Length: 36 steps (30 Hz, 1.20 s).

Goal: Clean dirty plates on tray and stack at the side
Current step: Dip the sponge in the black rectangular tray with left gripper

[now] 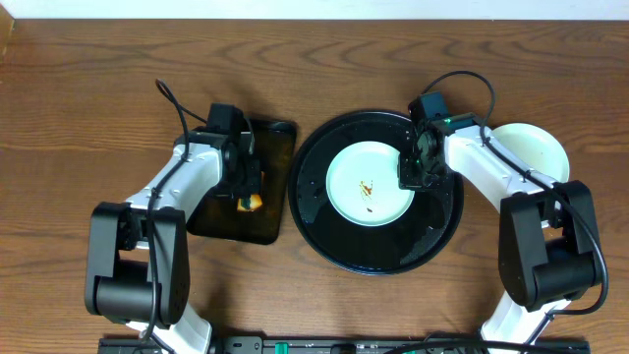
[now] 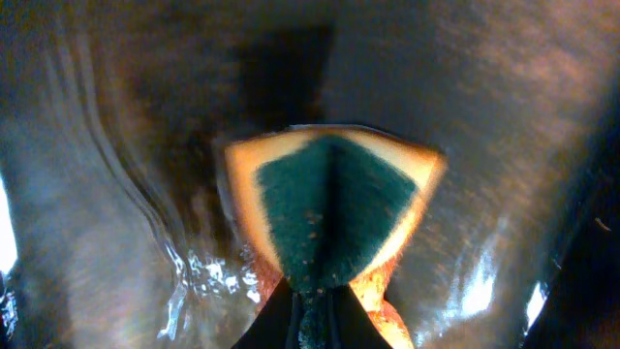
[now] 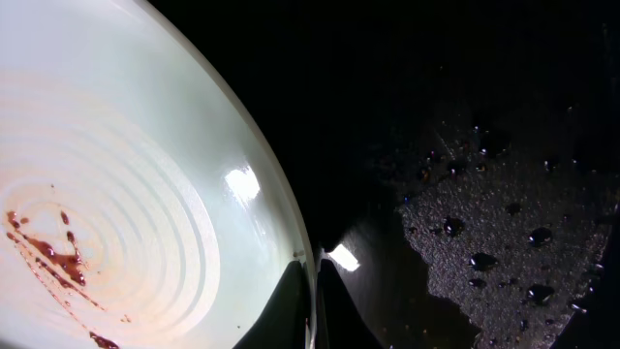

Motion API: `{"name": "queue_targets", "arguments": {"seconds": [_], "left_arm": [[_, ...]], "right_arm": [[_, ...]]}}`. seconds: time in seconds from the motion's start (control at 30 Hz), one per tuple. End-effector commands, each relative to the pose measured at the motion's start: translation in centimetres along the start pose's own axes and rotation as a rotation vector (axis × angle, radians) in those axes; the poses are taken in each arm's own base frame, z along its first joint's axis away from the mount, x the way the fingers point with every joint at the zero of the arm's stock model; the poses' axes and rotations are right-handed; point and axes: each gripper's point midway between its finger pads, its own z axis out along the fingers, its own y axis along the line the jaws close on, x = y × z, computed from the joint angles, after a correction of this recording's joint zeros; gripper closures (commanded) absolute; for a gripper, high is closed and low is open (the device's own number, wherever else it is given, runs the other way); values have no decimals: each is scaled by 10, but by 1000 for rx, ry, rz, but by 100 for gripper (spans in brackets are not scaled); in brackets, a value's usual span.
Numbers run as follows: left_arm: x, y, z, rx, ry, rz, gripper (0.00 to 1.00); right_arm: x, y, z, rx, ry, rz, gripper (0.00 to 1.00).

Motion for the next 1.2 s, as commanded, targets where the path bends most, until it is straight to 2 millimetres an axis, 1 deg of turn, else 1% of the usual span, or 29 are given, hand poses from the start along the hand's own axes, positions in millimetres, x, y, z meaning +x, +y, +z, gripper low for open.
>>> {"name": "queue_targets", "arguments": {"seconds": [0.0,0.03,0.07,0.1,0.13,0.2,0.27,0.3,0.33,0.43,0.5,0.6,0.73,0.9,0.97,1.0,1.17], "left_arm": [[10,34,6,-201,17,-207,92],[9,23,7,-134,28,-166,92],[9,7,7,-41,44,-82,93],[9,-19,1,106,48,49,93],[7,-23,-4,125,32,60,93],[-1,-24,-18,130,-21,58,93],[-12,-26,-36,131,-96,67,93],[-17,-25,-46,118,-137,71,93],[-25,-21,-61,87,-200,76,92],[-32,-15,-85,44,-285,78,92],[-34,-14,-94,38,-313,80,92],[-36,-14,-101,34,-339,75,93],[-46,3,-109,-54,-399,-5,93],[-58,0,-124,-43,-476,-3,93],[-62,-1,-133,-38,-515,-2,93],[-66,-3,-142,-32,-550,0,93],[-73,-6,-172,-15,-656,3,93]], "right_arm": [[0,-4,-5,29,-15,-23,99],[1,-4,-5,29,-14,-23,99],[1,-5,-5,29,-14,-23,99],[1,-5,-5,29,-14,-24,99],[1,-5,-5,29,-14,-24,99],[1,-5,-5,29,-14,-24,99],[1,-5,-5,30,-13,-23,99],[1,-5,-5,30,-13,-23,99],[1,-5,-5,30,-13,-22,99],[1,-5,-5,30,-13,-22,99],[1,-5,-5,30,-13,-22,99],[0,-5,-5,29,-14,-22,99],[1,-5,-5,29,-14,-22,99],[1,-5,-5,30,-14,-22,99],[0,-5,-5,29,-15,-22,99],[0,-5,-5,29,-16,-22,99],[0,-5,-5,29,-15,-22,99]]}}
